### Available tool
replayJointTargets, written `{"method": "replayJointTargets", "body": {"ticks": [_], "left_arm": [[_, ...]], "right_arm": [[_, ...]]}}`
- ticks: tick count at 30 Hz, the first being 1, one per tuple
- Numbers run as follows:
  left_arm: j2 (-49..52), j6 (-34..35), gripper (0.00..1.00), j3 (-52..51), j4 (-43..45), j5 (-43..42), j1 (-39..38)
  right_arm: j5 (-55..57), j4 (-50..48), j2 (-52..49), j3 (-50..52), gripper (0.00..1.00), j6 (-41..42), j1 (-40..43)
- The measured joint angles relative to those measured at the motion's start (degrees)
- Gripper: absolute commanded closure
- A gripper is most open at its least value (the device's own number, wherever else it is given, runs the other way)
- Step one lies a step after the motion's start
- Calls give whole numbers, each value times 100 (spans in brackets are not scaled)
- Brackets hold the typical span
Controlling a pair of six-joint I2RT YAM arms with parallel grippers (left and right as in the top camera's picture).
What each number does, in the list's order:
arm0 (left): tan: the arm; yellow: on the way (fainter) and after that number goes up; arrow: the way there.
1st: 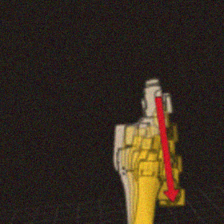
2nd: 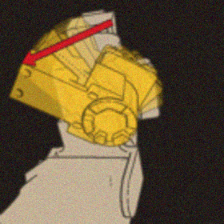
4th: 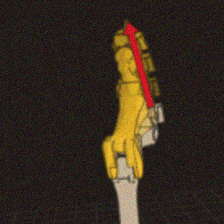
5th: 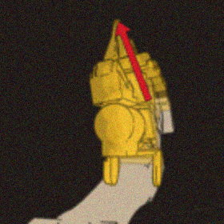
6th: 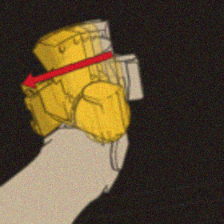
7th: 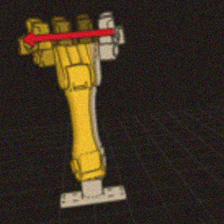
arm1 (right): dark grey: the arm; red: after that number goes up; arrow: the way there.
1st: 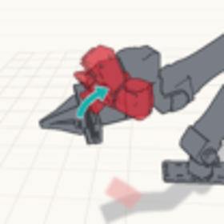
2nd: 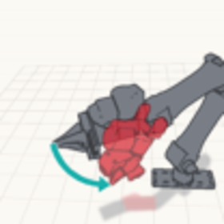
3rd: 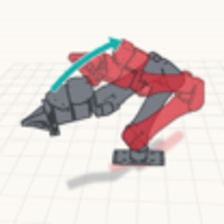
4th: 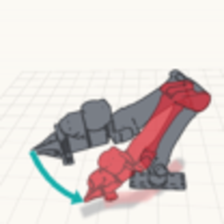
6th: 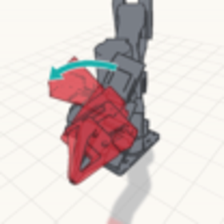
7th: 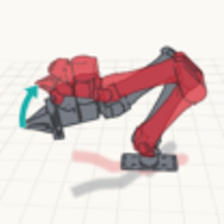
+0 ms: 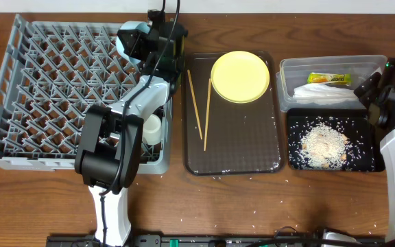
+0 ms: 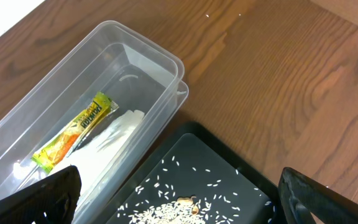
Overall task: Sort waste into correct bins and load items into the dishwasher
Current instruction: 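Carry blue bowl with left gripper to the rack's upper right, then set blue bowl into rack slots and open left gripper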
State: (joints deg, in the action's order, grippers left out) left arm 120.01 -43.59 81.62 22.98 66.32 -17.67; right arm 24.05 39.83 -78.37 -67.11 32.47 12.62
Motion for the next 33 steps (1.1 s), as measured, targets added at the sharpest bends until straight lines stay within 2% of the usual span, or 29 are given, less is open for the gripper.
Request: {"method": "replayJointTargets", "body": {"ticks": [9,13,18,21,24,28,29,33], "left_arm": [[0,28,92,-2,-208,229,-280],[0,339,92,-7,-750,310,-293],[0,525,92,-7,-822,306,-280],[0,586,85,-7,-824,308,-308],[0,765,83,-9,-839,308,-442],[0,968,73,-9,-922,306,-713],[0,1027,67,-9,-970,308,-772],[7,1397,54,-17,-1499,264,-866]], "right_arm": [[0,0,0,0,1,0,0],[0,2,0,0,1,0,0],[0,0,0,0,1,0,0],[0,0,0,0,1,0,0],[0,0,0,0,1,0,0],[0,-2,0,0,1,0,0],[0,0,0,0,1,0,0],[0,-2,0,0,1,0,0]]}}
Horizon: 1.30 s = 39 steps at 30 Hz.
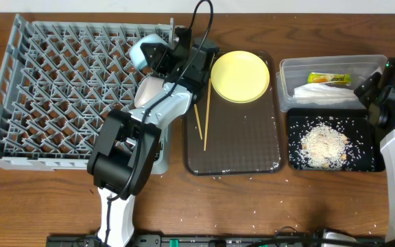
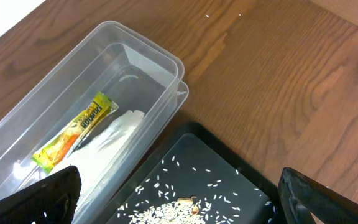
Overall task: Sort waste into correct bins and load items into the dishwasher
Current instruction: 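Set blue bowl into rack slots and open left gripper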
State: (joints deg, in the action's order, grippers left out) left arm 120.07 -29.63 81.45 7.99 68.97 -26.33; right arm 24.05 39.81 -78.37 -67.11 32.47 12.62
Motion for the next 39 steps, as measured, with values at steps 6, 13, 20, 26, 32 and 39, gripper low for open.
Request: {"method": "replayJointTargets", "body": {"ticks": [6,13,20,26,32,39], "left_arm": [[4,592,49,-11,-601,-315,0],[4,874,35,-11,-610,-686,-46],[-111,1106,26,-11,-629,-1519,-96],[-953,1902,26,-9,-1049,-2605,-98],[-1600,3034,26,-7,-1740,-4345,-98],[-2026,3788,26,-2,-2347,-5523,-101]], "right_arm": [[0,2,0,0,1,0,0],[0,2,0,0,1,0,0],[0,2,0,0,1,2,0],[0,2,0,0,1,0,0],[0,2,0,0,1,0,0],[0,2,0,0,1,0,0]]}}
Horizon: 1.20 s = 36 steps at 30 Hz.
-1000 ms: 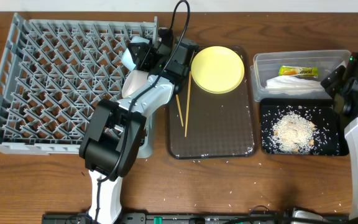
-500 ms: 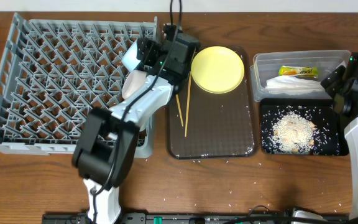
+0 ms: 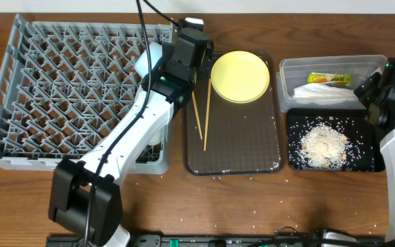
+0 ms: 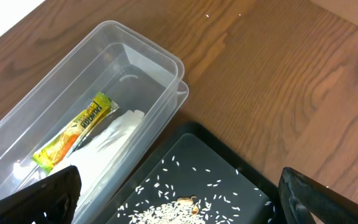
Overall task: Sort waste into correct bins and load items into the dishwasher
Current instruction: 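Set blue bowl into rack slots and open left gripper, then reach left gripper to yellow plate rim and grasp it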
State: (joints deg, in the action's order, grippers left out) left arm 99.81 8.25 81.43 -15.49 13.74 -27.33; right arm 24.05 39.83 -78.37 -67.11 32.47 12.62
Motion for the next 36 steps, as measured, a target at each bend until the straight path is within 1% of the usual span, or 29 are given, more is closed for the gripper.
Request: {"method": "replayJointTargets", "body": {"ticks": [4,8,11,14,16,17,19,23,25,29,32,36], "left_arm": [[0,374,26,0,-306,-385,0],[0,892,27,0,-450,-1078,-37],[0,1425,28,0,-509,-1412,-236],[52,1836,28,0,-509,-1554,-542],[262,2240,34,2,-505,-1626,-741],[378,2365,36,2,-505,-1648,-774],[772,2848,36,4,-507,-1672,-780],[1285,3493,36,4,-444,-1681,-761],[1399,3681,36,4,-284,-1681,-761],[1773,3847,36,4,-50,-1635,-761],[1958,3845,36,4,-31,-1399,-761],[2046,3663,36,4,236,-935,-761]], "right_arm": [[0,0,0,0,1,0,0],[0,0,0,0,1,0,0],[0,-2,0,0,1,0,0],[0,0,0,0,1,0,0],[0,0,0,0,1,0,0],[0,0,0,0,1,0,0],[0,0,0,0,1,0,0],[0,0,0,0,1,0,0],[0,-2,0,0,1,0,0],[0,0,0,0,1,0,0],[0,0,0,0,1,0,0],[0,-2,0,0,1,0,0]]}}
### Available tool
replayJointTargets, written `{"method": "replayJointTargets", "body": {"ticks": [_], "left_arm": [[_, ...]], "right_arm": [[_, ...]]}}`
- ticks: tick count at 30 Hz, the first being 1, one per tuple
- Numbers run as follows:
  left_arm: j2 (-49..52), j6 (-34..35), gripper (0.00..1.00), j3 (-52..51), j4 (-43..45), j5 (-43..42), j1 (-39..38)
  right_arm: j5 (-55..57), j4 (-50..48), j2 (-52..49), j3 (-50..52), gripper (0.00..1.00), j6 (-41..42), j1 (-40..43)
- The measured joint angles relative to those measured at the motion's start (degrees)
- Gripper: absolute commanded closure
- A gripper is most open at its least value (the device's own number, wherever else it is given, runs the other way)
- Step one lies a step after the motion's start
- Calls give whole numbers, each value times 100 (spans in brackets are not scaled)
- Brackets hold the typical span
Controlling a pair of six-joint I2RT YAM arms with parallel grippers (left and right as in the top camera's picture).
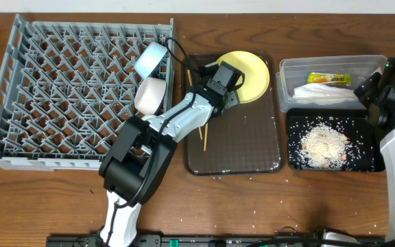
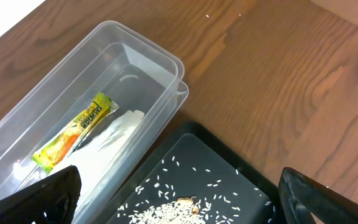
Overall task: Sort waste into correct bins and load items into the dishwasher
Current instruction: 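Reach left gripper to yellow plate rim and grasp it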
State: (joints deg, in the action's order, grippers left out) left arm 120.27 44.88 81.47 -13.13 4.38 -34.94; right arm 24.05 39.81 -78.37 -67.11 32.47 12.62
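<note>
A yellow plate (image 1: 249, 68) lies at the far end of the dark tray (image 1: 252, 147), with two chopsticks (image 1: 206, 110) to its left. My left gripper (image 1: 234, 79) is at the plate's left edge; the overhead view does not show how its jaws stand. A pale blue cup (image 1: 152, 58) sits at the right edge of the grey dish rack (image 1: 60, 89). My right gripper (image 2: 179, 199) hangs open and empty over the black bin (image 2: 216, 168) of spilled rice (image 1: 324, 144).
A clear container (image 2: 104, 93) behind the black bin holds a yellow snack wrapper (image 2: 73, 134) and a white napkin (image 2: 104, 152). Rice grains lie scattered on the tray and on the wooden table in front. My left arm crosses the rack's right edge.
My left gripper has moved right from the rack's far right corner to the yellow plate's left edge. The right arm, the bins and the chopsticks have not moved.
My left gripper was first over the rack's far right part, by the pale blue cup. It then stood at the rack's right edge beside the tray, later at the rack's corner. Now it is over the tray at the plate. The right gripper stayed open above the bins.
</note>
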Motion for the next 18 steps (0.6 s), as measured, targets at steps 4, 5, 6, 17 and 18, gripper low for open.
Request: {"method": "replayJointTargets", "body": {"ticks": [4,5,6,17,18], "left_arm": [[63,-319,37,0,195,337,0],[101,-380,37,0,223,369,0],[146,-444,38,0,254,385,0],[317,-1001,52,92,-166,494,-173],[317,-1032,58,129,-308,474,-205]], "right_arm": [[0,2,0,0,1,0,0],[0,2,0,0,1,0,0],[0,2,0,0,1,0,0],[0,2,0,0,1,0,0],[0,2,0,0,1,0,0]]}}
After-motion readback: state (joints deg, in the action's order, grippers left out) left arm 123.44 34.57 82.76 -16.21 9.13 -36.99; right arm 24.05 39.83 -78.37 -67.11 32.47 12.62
